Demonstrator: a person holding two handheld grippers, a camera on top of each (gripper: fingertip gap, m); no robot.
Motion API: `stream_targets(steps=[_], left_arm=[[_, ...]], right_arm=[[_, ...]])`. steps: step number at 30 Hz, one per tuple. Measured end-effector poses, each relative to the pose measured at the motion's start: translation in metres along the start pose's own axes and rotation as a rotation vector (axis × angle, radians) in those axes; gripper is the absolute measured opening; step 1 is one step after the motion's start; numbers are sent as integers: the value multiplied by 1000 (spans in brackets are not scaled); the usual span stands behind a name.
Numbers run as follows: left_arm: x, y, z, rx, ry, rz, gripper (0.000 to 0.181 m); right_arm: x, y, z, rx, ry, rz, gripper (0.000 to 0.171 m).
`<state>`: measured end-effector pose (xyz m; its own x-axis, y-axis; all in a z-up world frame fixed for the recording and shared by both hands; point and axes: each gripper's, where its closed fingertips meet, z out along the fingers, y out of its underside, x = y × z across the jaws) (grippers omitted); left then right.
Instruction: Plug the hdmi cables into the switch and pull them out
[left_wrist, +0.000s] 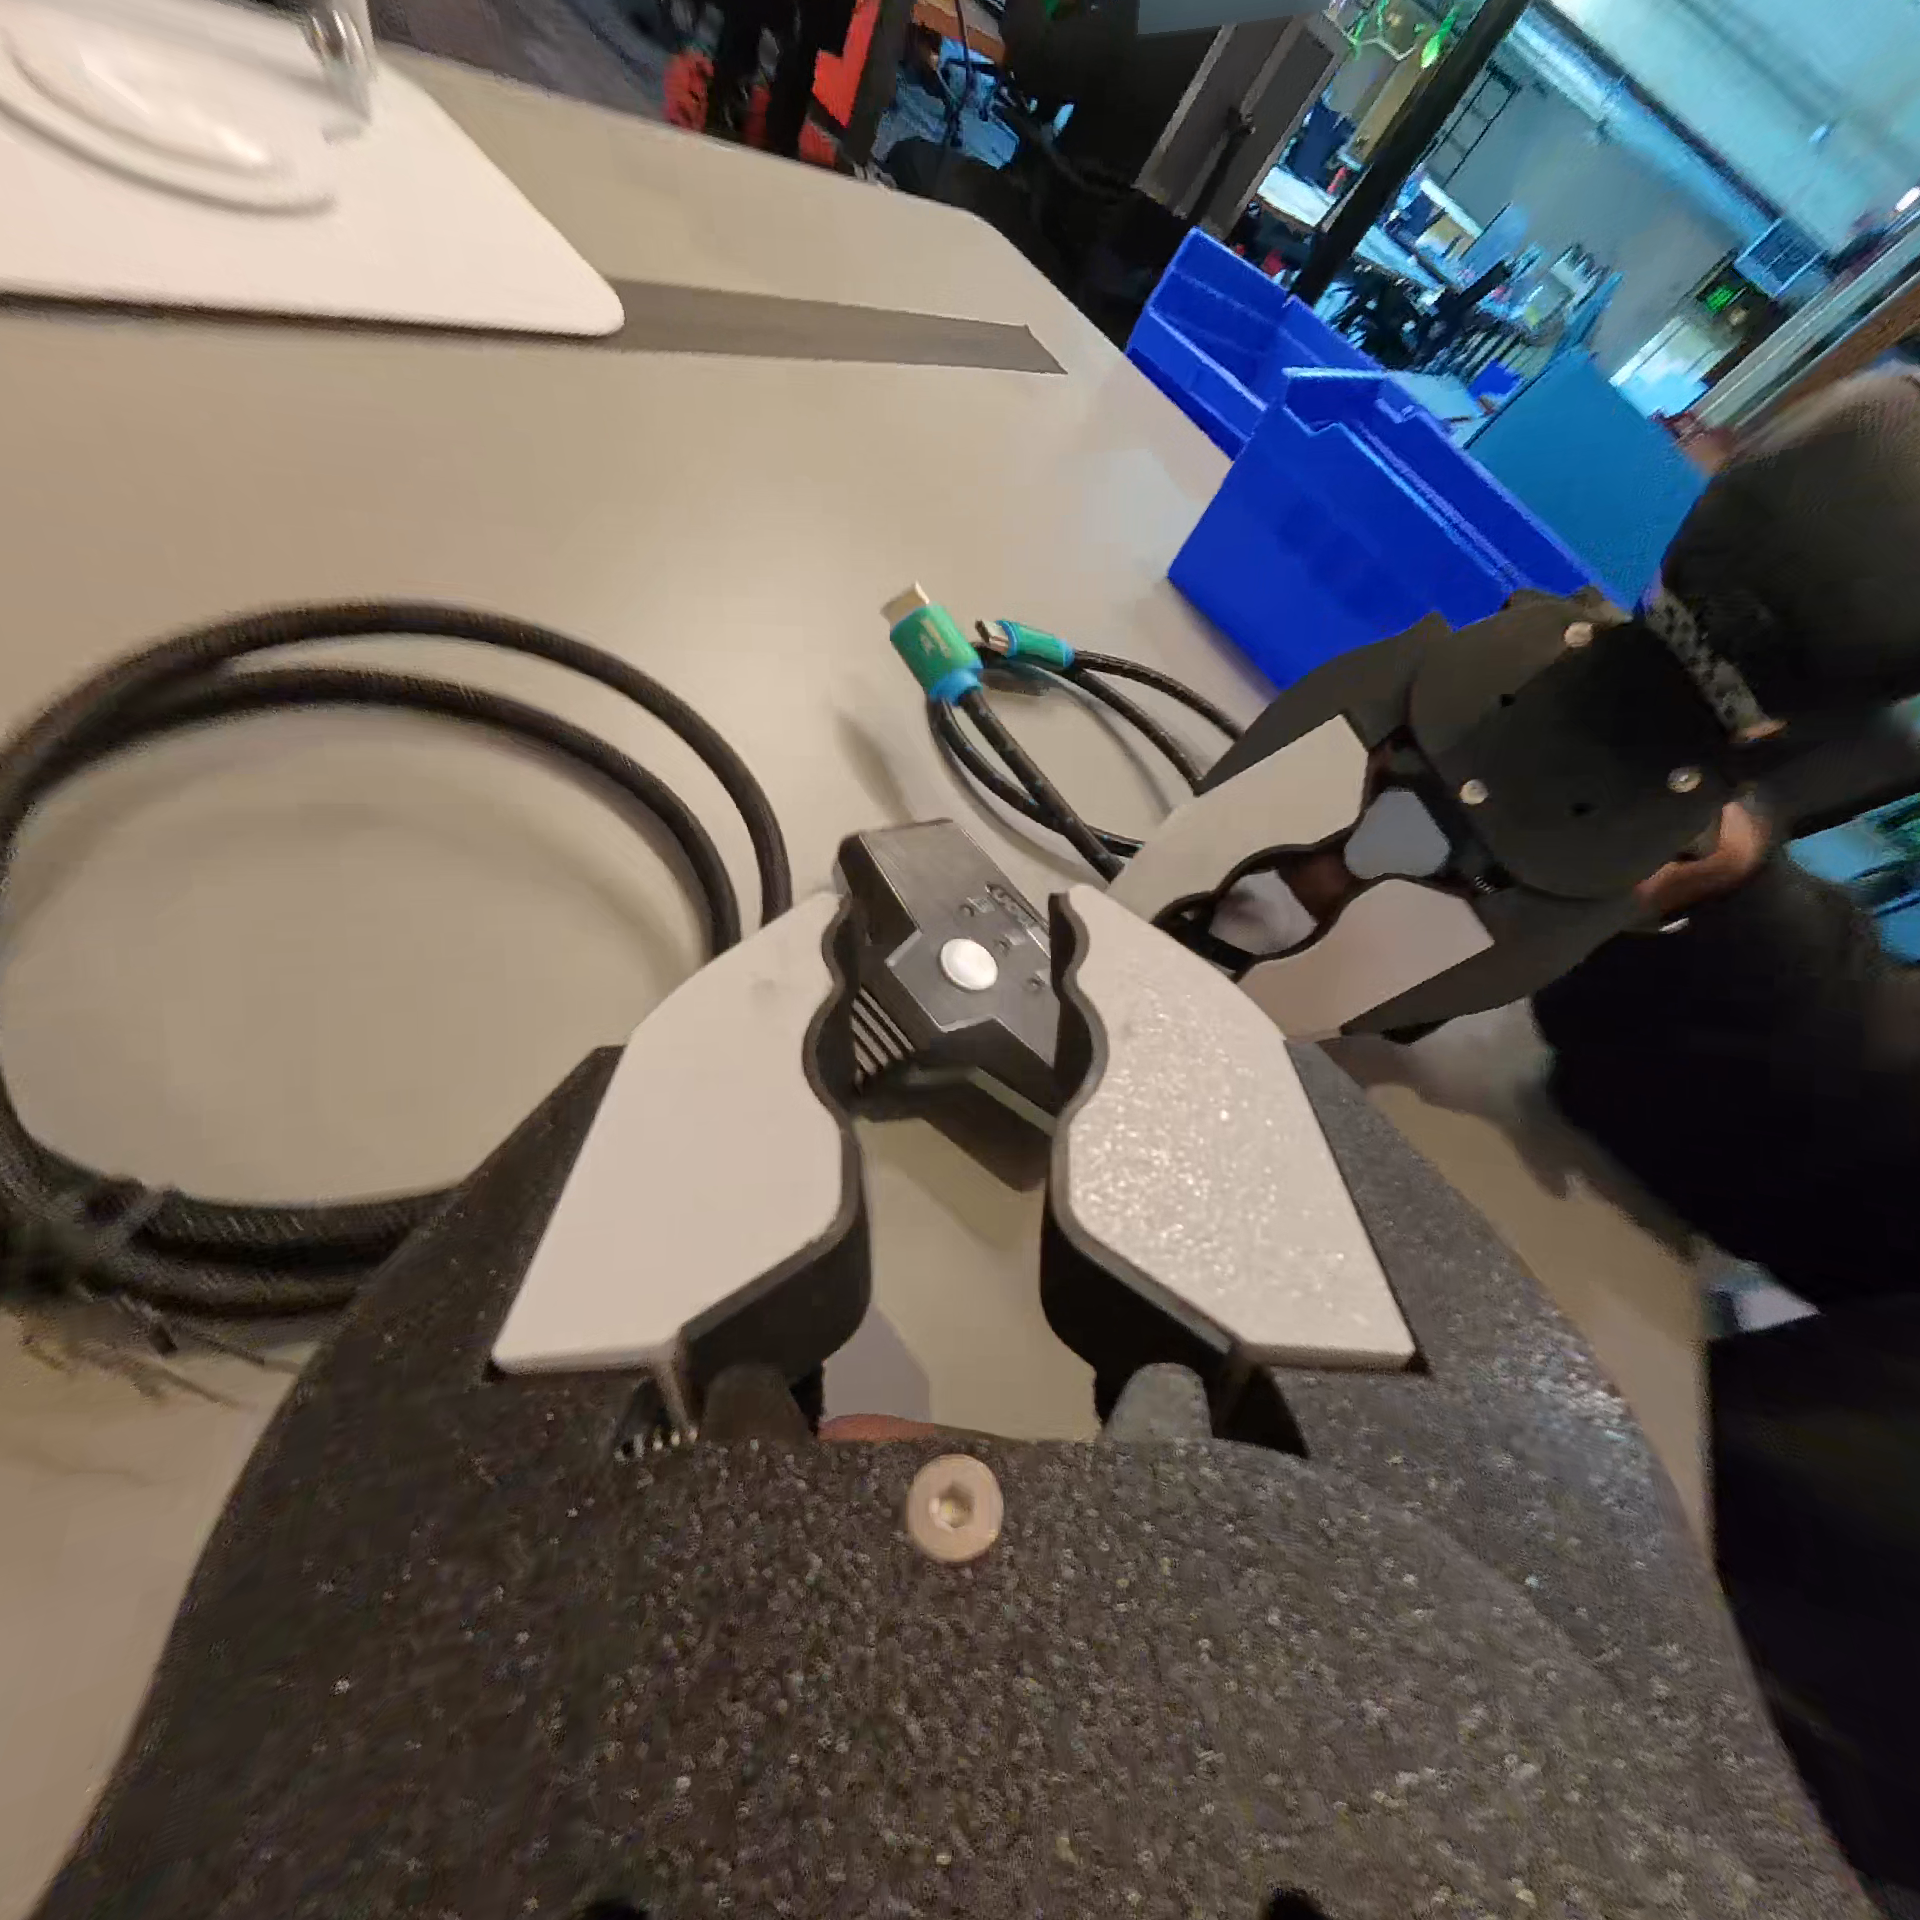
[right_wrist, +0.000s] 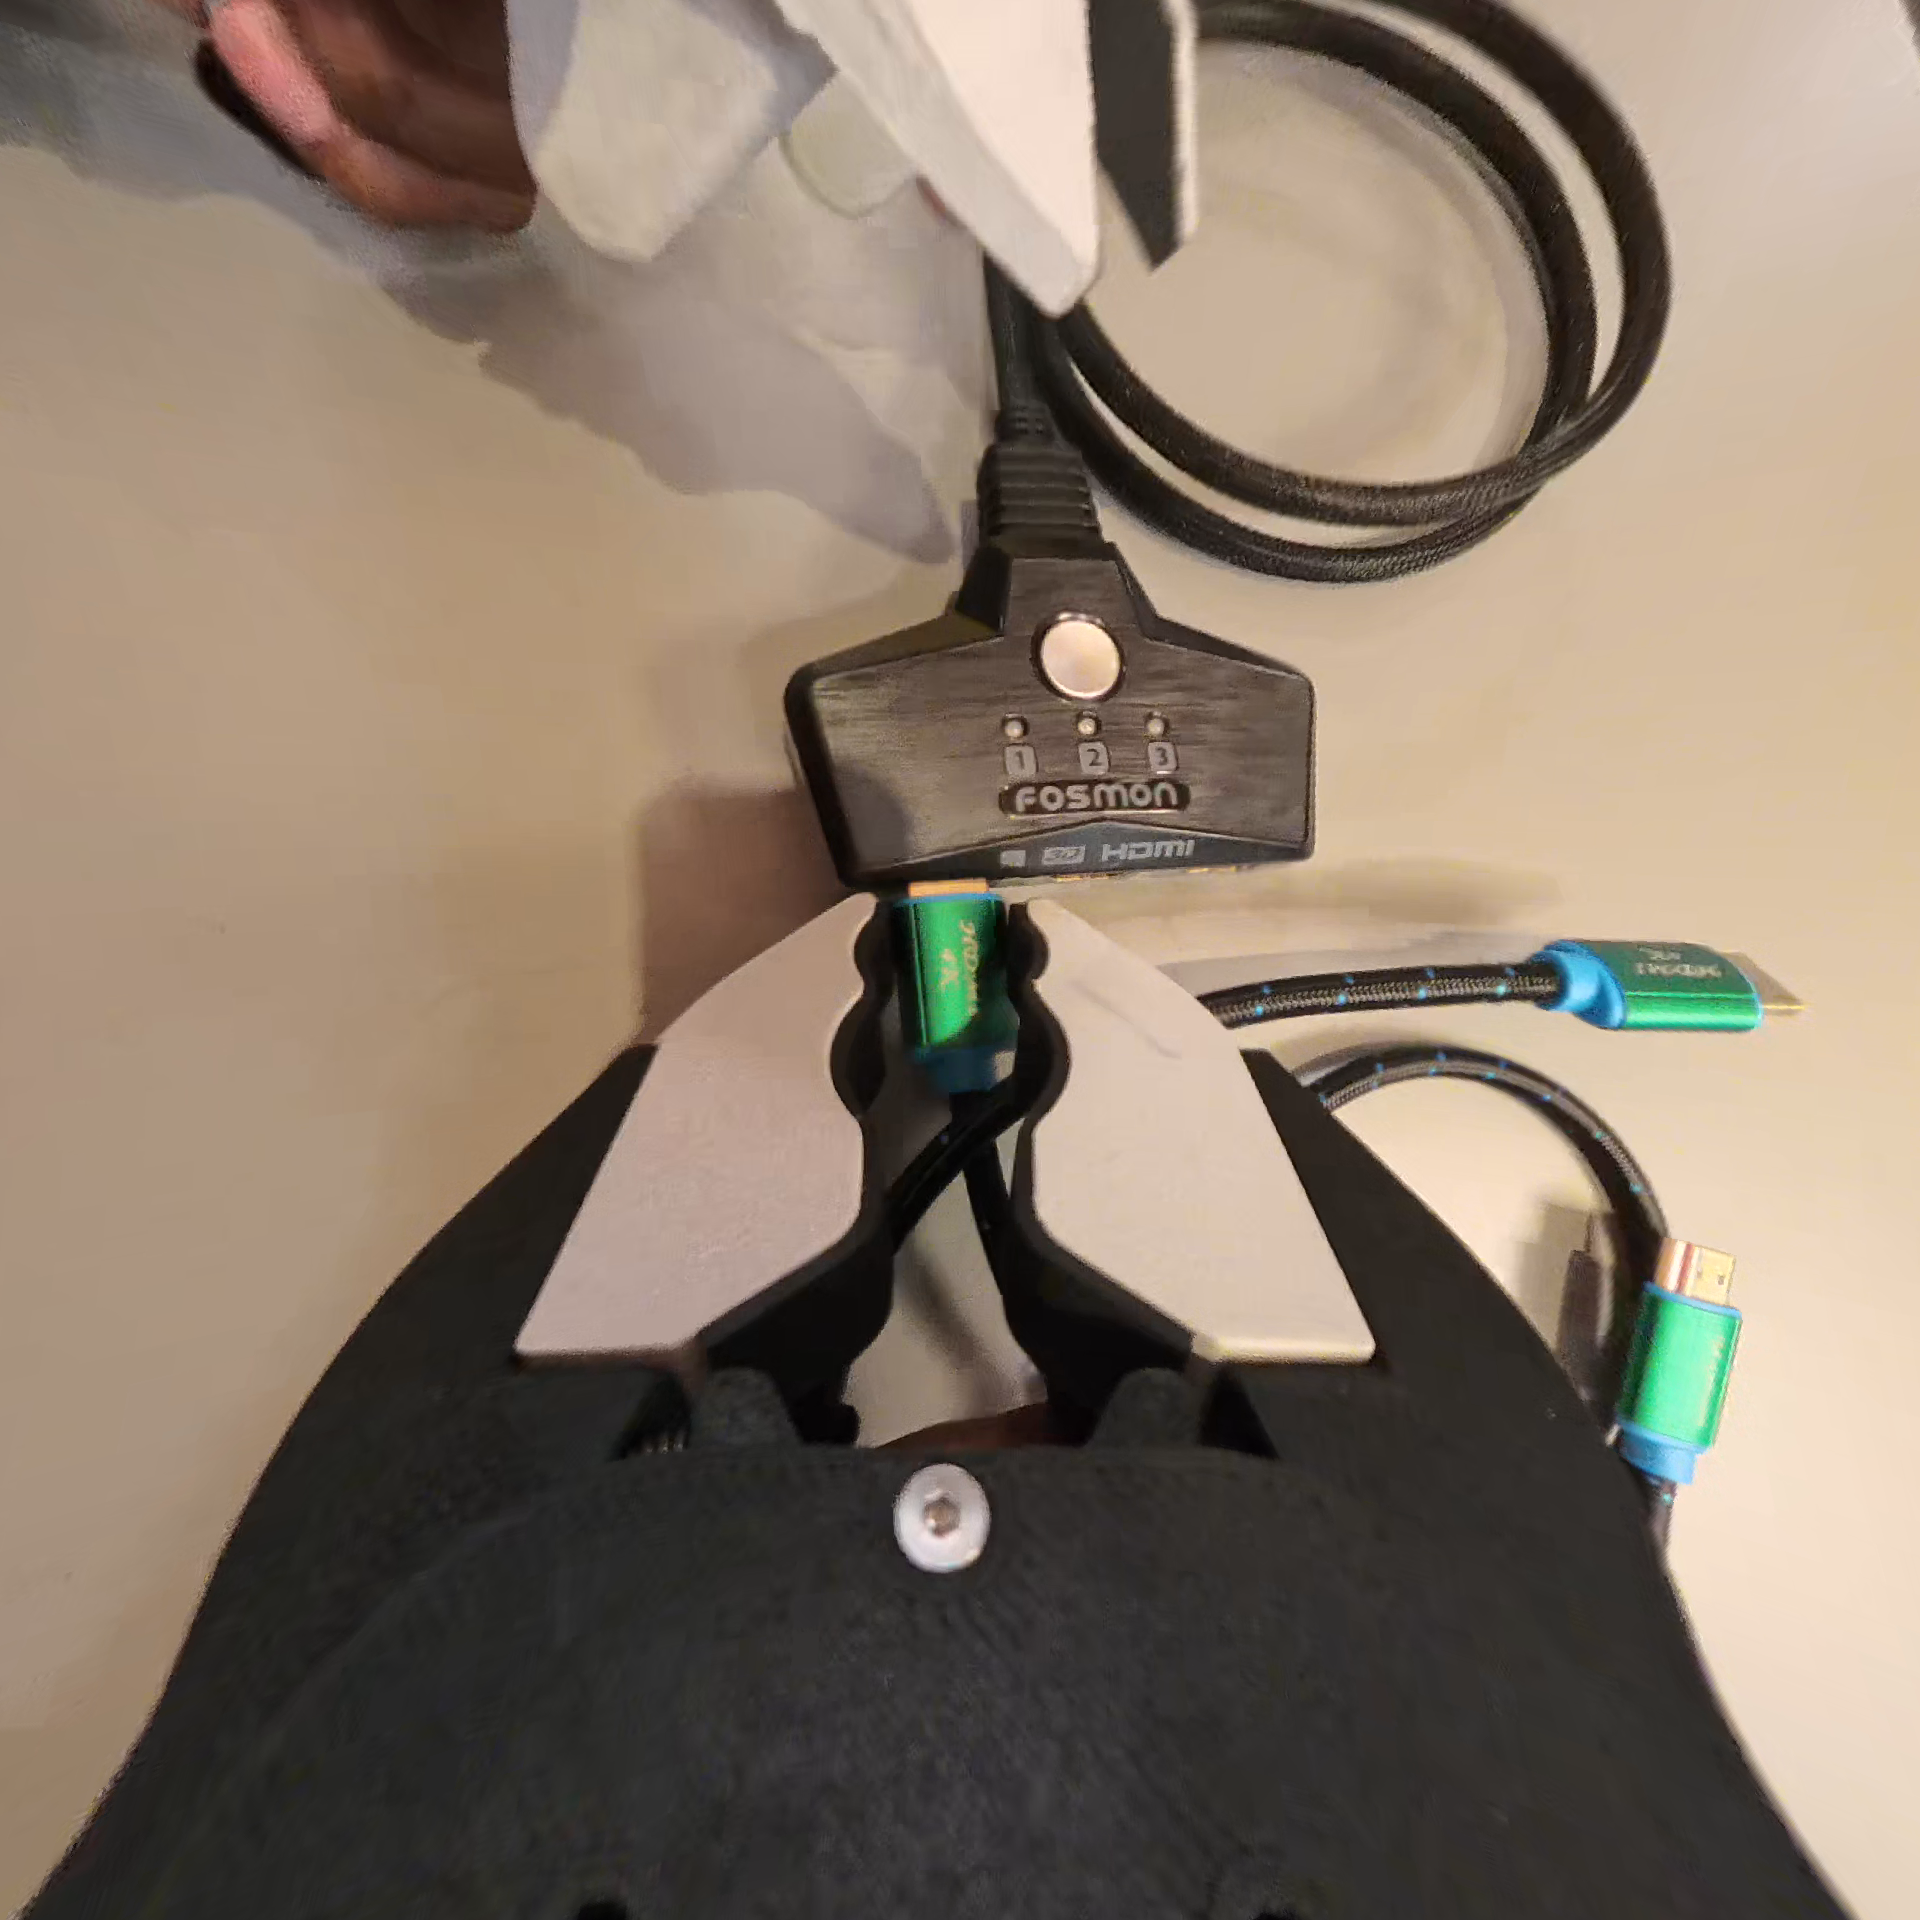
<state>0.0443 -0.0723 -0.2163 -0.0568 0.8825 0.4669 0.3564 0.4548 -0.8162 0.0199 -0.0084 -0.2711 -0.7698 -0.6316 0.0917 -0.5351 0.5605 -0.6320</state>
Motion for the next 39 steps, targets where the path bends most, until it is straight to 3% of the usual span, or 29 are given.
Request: stream_targets(steps=[10, 20, 32, 37, 39], left_arm=[[17, 36, 15, -163, 169, -421, 51], [16, 30, 21, -87, 252, -712, 49], [22, 32, 30, -80, 277, -782, 47], [14, 33, 31, -23, 266, -768, 27], [14, 30, 30, -9, 253, -722, 26]], right_arm=[[7, -13, -19, 139, 111, 56, 18], [3, -18, -25, 197, 152, 65, 16], [-16, -35, -24, 263, 127, 38, 16], [-26, -34, -15, 246, 107, -15, 17], [-30, -36, -16, 260, 83, -11, 8]])
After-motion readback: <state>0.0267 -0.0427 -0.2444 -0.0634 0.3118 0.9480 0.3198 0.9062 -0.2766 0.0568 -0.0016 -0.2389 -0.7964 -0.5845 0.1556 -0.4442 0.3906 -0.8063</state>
